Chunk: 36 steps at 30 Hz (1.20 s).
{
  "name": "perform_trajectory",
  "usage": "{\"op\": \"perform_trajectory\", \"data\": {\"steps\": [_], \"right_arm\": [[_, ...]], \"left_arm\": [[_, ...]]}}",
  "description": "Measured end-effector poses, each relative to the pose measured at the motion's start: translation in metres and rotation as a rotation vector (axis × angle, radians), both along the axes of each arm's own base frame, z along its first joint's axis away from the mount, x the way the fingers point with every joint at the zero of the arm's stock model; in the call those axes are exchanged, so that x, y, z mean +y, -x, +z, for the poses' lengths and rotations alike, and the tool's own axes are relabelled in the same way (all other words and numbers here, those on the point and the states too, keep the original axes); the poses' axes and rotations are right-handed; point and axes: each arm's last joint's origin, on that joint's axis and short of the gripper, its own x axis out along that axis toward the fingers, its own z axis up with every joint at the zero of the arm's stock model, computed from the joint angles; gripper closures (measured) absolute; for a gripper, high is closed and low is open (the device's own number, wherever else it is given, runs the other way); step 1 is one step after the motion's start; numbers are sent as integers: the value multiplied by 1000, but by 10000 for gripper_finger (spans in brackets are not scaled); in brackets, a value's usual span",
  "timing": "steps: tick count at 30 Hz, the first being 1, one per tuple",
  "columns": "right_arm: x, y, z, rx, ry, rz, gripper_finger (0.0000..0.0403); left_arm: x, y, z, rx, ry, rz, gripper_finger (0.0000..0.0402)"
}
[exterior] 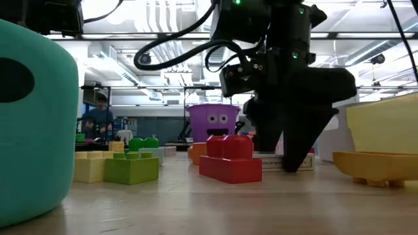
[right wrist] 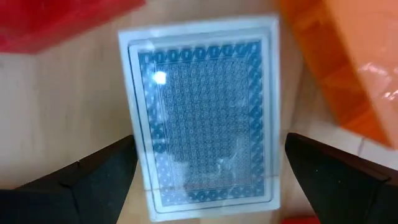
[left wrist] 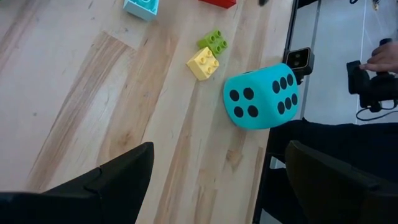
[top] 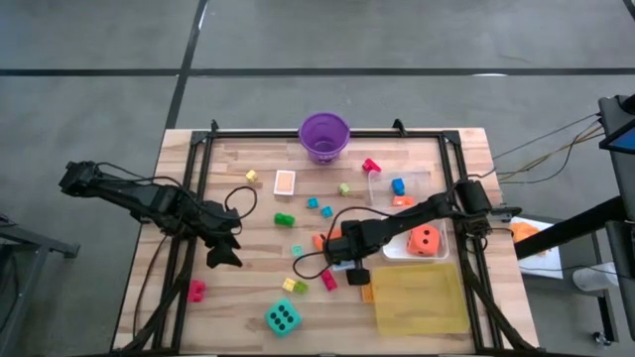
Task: Pick & Place Toys
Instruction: Put the blue deck of cards into the yellow bin
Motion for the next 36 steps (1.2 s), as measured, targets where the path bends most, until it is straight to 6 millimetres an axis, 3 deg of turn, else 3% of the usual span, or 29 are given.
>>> {"op": "perform_trajectory", "data": {"steps": [3, 9, 21, 36], "right_arm": [[0, 0, 1, 0, 0, -1, 19], [1, 2, 1, 10, 3, -3, 106], [-2, 8, 5, 45, 27, -90, 106], [5, 25, 82, -112, -118, -278, 106]], "left_arm": [[0, 0, 0, 0, 0, 0, 51], [0, 0, 0, 0, 0, 0, 51], [0, 0, 0, 0, 0, 0, 51], [0, 0, 0, -7, -5, -8, 51]]}}
